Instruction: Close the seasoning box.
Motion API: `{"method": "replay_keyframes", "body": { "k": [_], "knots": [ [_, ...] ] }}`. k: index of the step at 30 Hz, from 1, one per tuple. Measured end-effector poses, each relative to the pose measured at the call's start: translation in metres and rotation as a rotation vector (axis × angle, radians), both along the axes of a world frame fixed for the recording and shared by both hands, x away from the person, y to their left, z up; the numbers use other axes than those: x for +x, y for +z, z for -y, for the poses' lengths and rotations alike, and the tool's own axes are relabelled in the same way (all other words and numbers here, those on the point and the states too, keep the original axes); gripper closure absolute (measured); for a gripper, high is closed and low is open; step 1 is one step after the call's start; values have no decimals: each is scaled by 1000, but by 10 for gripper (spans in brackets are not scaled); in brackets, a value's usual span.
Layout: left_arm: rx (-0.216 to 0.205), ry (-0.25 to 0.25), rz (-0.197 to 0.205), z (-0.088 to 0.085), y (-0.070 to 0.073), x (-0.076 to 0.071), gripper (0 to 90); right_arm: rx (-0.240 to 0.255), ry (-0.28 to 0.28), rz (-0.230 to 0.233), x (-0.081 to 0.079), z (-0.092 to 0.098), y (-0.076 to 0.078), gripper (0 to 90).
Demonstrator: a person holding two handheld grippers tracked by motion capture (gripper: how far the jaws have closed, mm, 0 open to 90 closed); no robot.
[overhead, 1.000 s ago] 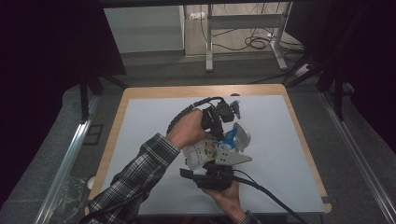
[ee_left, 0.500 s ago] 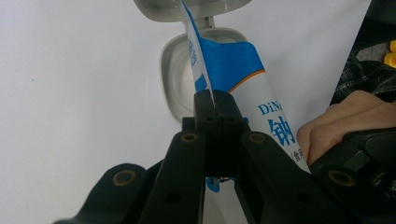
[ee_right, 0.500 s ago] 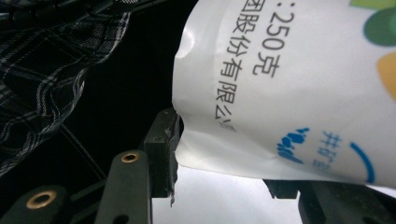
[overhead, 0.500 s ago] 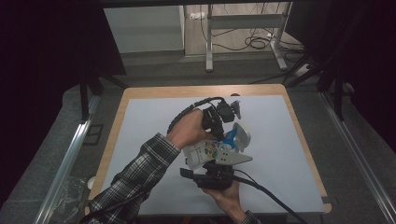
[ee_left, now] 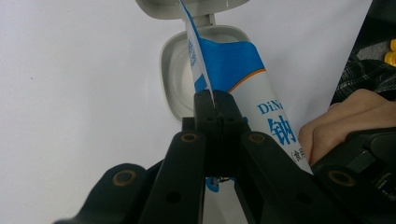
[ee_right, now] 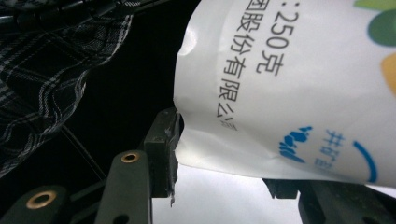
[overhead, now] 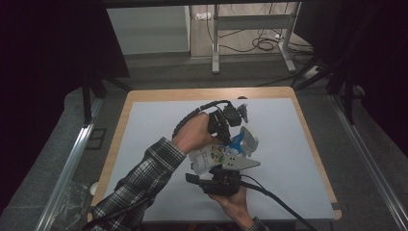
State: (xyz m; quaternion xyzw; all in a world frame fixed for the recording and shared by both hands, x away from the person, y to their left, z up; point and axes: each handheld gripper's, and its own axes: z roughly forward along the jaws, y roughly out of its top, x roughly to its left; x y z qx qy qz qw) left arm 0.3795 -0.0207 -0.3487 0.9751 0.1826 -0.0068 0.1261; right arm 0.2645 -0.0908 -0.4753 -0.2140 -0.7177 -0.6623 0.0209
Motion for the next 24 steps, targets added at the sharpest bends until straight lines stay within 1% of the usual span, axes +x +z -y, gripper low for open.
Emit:
{"method": "replay_keyframes", "body": {
  "k": [24],
  "knots": [
    [3, 2, -2, 0, 0, 0, 900, 1, 1, -1, 0, 1, 1, 532]
  ]
}}
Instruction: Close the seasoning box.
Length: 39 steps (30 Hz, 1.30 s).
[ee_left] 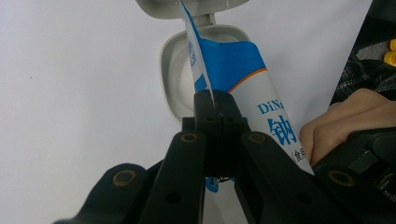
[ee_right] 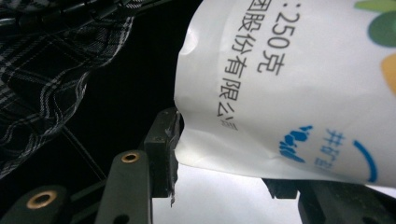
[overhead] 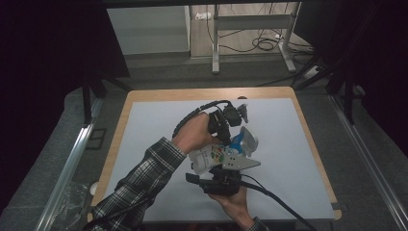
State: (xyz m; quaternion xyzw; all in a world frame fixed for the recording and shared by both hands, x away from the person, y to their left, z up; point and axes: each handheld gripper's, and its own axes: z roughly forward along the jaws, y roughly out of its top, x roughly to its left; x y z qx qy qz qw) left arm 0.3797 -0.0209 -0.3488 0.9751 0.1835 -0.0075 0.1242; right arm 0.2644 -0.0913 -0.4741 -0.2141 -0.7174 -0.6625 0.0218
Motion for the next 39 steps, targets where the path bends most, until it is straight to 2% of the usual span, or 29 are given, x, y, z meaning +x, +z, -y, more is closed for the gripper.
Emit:
{"method": "replay_keyframes", "body": {
  "k": [31, 39],
  "knots": [
    [-1, 3, 8, 1, 0, 0, 900, -2, -4, -2, 1, 0, 0, 532],
    [-8, 8, 10, -2, 1, 0, 900, -36, -11, 0, 2, -1, -6, 529]
  ]
}}
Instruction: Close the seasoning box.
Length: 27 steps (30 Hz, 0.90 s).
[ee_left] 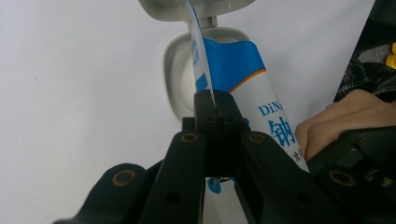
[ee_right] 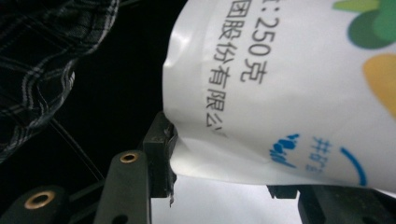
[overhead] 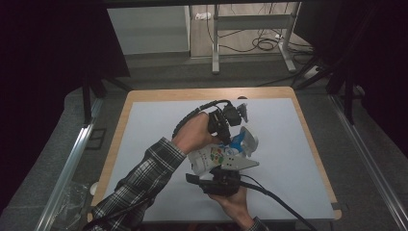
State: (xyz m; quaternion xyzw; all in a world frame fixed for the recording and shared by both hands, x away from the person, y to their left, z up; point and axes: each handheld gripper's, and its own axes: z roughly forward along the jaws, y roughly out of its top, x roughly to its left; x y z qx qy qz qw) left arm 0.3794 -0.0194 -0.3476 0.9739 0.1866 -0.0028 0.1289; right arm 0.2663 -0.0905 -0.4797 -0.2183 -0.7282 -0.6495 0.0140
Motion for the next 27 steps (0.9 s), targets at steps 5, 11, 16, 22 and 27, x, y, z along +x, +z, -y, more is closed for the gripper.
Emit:
{"method": "replay_keyframes", "body": {
  "k": [5, 11, 16, 22, 27],
  "knots": [
    [-6, 2, 1, -2, 1, 0, 900, -12, -3, 2, 0, -1, -3, 528],
    [-14, -1, -1, -2, 2, -1, 900, -27, -7, 1, 0, -2, -7, 526],
    [-30, -2, -2, -2, 3, -2, 900, -41, -12, -8, 0, -2, -11, 521],
    [-45, -2, -4, -4, 5, -3, 900, -59, -19, -7, 1, -3, -15, 519],
    [-59, 0, -5, -7, 7, -4, 900, -76, -25, -9, 2, -3, -18, 517]
  ]
}}
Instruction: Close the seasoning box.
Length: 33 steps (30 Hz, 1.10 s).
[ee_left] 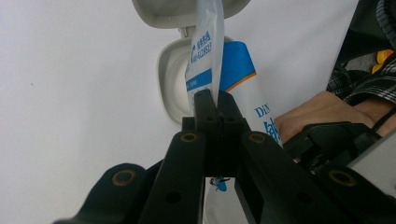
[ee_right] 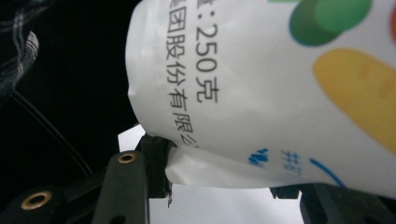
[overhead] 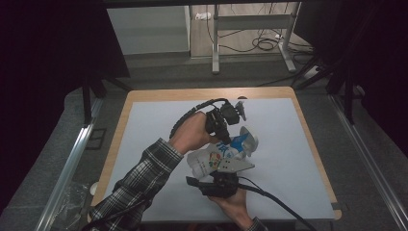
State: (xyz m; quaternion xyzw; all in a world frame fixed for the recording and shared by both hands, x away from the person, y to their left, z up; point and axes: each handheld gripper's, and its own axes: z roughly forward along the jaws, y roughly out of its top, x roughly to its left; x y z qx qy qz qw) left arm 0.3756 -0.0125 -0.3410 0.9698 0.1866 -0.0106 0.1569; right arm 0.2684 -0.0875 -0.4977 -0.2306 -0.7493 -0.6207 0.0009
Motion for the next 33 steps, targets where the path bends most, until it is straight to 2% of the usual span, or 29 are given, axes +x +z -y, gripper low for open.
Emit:
{"method": "replay_keyframes", "body": {
  "k": [6, 10, 11, 12, 17, 27, 31, 33],
  "knots": [
    [-36, 1, -10, -3, 1, -1, 900, -28, -7, 8, 1, -1, -5, 514],
    [-50, -4, -10, -5, 1, -1, 900, -46, -17, 12, 2, -2, -8, 512],
    [-54, -1, -12, -6, 1, -1, 900, -48, -17, -4, 1, -2, -8, 510],
    [-60, 1, -12, -7, 1, -1, 900, -55, -19, 13, 3, -2, -9, 509],
    [-78, 8, -16, -11, 0, -1, 900, -76, -27, -6, 3, -3, -12, 504],
    [-112, 7, -19, -17, 3, -2, 900, -105, -44, 0, 6, -4, -16, 501],
    [-135, 7, -22, -20, 1, -2, 900, -115, -50, 5, 6, -3, -18, 497],
    [-162, 5, -28, -22, -1, -1, 900, -123, -54, 11, 6, -3, -18, 493]
  ]
}}
